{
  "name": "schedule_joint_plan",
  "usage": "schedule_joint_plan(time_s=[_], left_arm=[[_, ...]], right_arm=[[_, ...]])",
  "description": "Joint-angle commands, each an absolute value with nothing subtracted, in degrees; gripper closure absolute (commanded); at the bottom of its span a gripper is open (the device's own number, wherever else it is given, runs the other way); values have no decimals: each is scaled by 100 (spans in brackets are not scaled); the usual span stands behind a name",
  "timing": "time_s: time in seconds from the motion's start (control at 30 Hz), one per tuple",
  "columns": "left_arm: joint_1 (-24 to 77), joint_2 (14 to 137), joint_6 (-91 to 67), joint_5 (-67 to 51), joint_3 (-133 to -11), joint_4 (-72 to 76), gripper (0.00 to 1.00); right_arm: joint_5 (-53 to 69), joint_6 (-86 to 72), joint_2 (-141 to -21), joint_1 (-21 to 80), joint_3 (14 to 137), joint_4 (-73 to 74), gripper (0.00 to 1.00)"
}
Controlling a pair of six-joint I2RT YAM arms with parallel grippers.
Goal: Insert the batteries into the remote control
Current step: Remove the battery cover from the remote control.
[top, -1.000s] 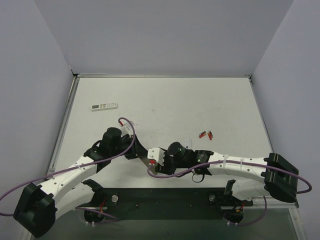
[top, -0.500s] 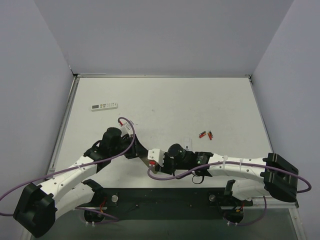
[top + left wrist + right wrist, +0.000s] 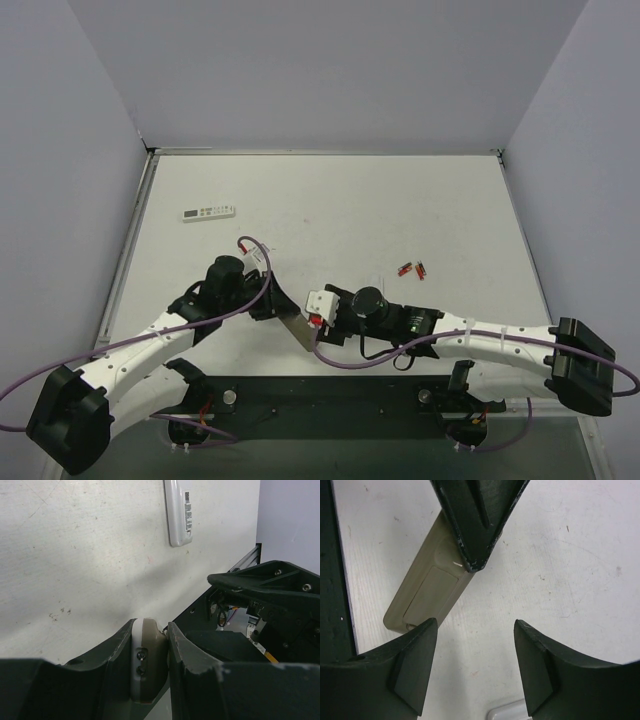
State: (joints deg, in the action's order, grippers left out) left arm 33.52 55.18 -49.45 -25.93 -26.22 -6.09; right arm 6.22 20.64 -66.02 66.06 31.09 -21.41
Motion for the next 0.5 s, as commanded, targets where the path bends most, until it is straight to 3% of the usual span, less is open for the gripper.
schedule_joint_plan(time_s=[0.0, 0.27, 0.47], left_arm=[[3296, 5414, -4887, -2637, -2953, -668, 100], [3296, 5353, -4939, -2812, -3050, -730, 100], [3305, 5265, -5097, -3023, -3059, -624, 100]], right_arm=[[1020, 2390, -6180, 6636, 3217, -1460, 40], [817, 3120, -5827, 6882, 2839, -1809, 31], [800, 3401, -6020, 7057, 2839, -2170, 30]])
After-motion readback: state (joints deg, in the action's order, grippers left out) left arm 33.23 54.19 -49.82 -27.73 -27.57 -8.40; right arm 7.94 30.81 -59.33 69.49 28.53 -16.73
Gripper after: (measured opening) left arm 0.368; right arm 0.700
